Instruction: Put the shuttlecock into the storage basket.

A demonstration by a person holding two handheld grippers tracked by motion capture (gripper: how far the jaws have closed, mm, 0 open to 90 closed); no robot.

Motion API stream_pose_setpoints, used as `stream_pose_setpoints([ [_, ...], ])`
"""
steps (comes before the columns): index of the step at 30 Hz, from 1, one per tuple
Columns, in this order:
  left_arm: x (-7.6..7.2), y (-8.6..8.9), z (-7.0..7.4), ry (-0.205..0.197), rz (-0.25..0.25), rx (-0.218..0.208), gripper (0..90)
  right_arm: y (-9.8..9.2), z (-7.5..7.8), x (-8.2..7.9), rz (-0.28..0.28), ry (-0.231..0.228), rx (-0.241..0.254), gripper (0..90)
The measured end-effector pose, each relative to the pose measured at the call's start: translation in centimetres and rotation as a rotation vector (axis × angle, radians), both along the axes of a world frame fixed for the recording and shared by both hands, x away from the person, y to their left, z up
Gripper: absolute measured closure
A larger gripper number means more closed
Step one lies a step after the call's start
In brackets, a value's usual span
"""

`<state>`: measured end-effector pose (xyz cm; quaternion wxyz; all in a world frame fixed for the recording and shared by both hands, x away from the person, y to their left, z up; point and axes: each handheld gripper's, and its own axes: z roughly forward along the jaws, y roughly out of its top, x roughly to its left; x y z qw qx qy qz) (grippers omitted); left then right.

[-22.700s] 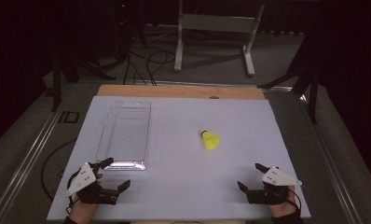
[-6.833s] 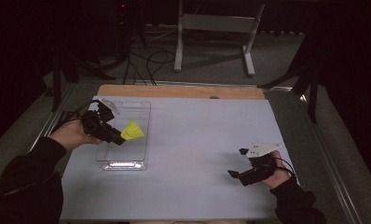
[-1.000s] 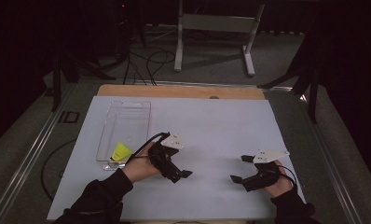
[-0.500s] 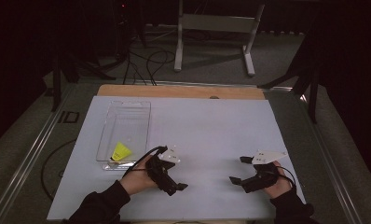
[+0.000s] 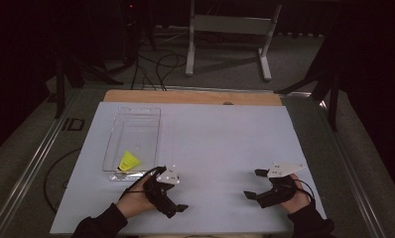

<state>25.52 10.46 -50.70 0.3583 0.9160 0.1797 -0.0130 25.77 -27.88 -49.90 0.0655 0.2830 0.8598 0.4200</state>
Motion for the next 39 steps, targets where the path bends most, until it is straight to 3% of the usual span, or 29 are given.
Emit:
stream_pose_setpoints([
  [7, -0.7, 2.0, -0.8, 0.026, 0.016, -0.024, 0.2, -0.1, 0.0, -0.2, 0.002, 0.006, 0.001, 10.2],
  [17, -1.6, 5.1, -1.4, 0.027, 0.035, -0.037, 0.2, -0.3, -0.1, -0.5, -0.010, 0.011, 0.004, 10.3],
  [29, -2.3, 8.2, -1.8, 0.034, 0.106, -0.050, 0.2, -0.8, -0.5, -0.9, -0.021, 0.003, 0.020, 10.3],
  [39, -2.5, 10.6, -1.8, -0.007, 0.185, -0.148, 0.3, -1.0, -1.1, -0.9, -0.036, -0.026, -0.003, 10.2],
])
